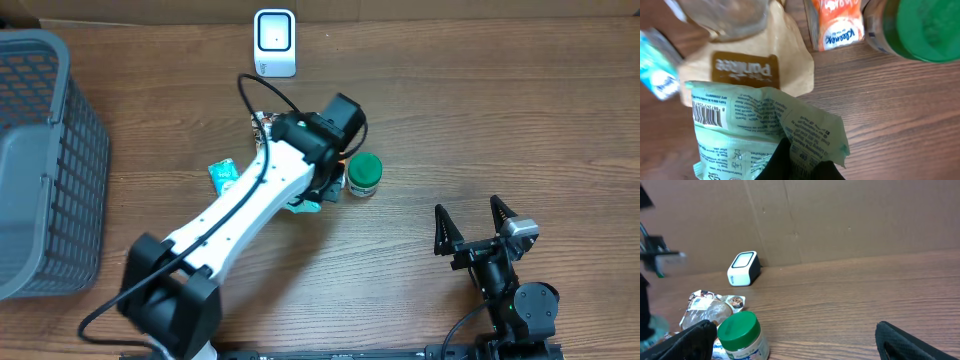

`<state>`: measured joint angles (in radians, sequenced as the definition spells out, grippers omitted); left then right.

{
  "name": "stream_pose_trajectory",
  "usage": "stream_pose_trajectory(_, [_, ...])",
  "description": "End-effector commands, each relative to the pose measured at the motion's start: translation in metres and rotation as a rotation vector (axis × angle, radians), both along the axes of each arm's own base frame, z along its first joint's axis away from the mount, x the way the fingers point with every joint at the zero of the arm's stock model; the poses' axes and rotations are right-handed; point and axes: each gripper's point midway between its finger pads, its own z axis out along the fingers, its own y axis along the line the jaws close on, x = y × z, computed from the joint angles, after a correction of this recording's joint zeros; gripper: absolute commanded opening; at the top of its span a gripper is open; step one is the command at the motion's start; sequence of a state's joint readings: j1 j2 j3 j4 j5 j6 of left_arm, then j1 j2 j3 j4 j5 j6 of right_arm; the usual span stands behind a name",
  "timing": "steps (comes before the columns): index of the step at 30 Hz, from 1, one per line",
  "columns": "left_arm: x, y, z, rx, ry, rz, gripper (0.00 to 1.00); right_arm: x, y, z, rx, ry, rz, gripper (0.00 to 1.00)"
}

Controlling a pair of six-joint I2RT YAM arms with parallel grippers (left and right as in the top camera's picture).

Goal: Scan the item barcode
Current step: 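Carry the light-green bag out and drop it in front of the jar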

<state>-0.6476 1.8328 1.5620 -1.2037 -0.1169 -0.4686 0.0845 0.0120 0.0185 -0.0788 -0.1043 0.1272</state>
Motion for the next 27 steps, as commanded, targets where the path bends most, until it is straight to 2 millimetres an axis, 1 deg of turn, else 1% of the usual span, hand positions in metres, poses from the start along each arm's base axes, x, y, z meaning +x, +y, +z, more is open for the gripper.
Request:
stream_pose_trajectory(1, [-0.005,-0.005,-0.022,0.029,0.039,0.127,0.05,0.001,-0.001,-0.003,0.002,0.002,-0.003,1.00])
stream_pose_trajectory(4, [-0.007,-0.007,-0.031,0.041,0.053,0.161,0.04,0.001,-0.001,-0.003,0.002,0.002,-0.003,1.00])
stream_pose_trajectory(8, [-0.005,-0.010,-0.037,0.038,0.053,0.179,0.05,0.001,-0.001,-0.003,0.002,0.002,-0.003,1.00])
stream_pose_trajectory(10, [-0.004,-0.011,-0.038,0.032,0.051,0.178,0.27,0.001,-0.001,-0.003,0.002,0.002,-0.003,1.00])
stream_pose_trajectory(11, [-0.003,-0.012,-0.038,0.030,0.048,0.178,0.40,0.001,-0.001,-0.003,0.002,0.002,-0.003,1.00])
stream_pose_trajectory(12, [-0.002,-0.013,-0.038,0.027,0.045,0.177,0.51,0.001,-0.001,-0.003,0.002,0.002,-0.003,1.00])
stream_pose_trajectory(13, [-0.001,-0.013,-0.038,0.024,0.042,0.177,0.59,0.001,-0.001,-0.003,0.002,0.002,-0.003,1.00])
stream_pose_trajectory(14, [0.000,-0.014,-0.038,0.018,0.036,0.173,0.61,0.001,-0.001,-0.003,0.002,0.002,-0.003,1.00])
stream_pose_trajectory(18, [0.007,-0.015,-0.034,0.004,0.021,0.179,0.62,0.001,-0.001,-0.003,0.002,0.002,-0.003,1.00])
stream_pose_trajectory(21, [0.013,-0.017,-0.025,-0.010,0.003,0.153,0.60,0.001,-0.001,-0.003,0.002,0.002,-0.003,1.00])
stream_pose_trajectory(23, [0.017,-0.017,-0.015,-0.018,-0.011,0.142,0.59,0.001,-0.001,-0.003,0.002,0.002,-0.003,1.00])
stream_pose_trajectory(27, [0.029,-0.012,0.013,-0.027,-0.050,0.144,0.57,0.001,-0.001,-0.003,0.002,0.002,-0.003,1.00])
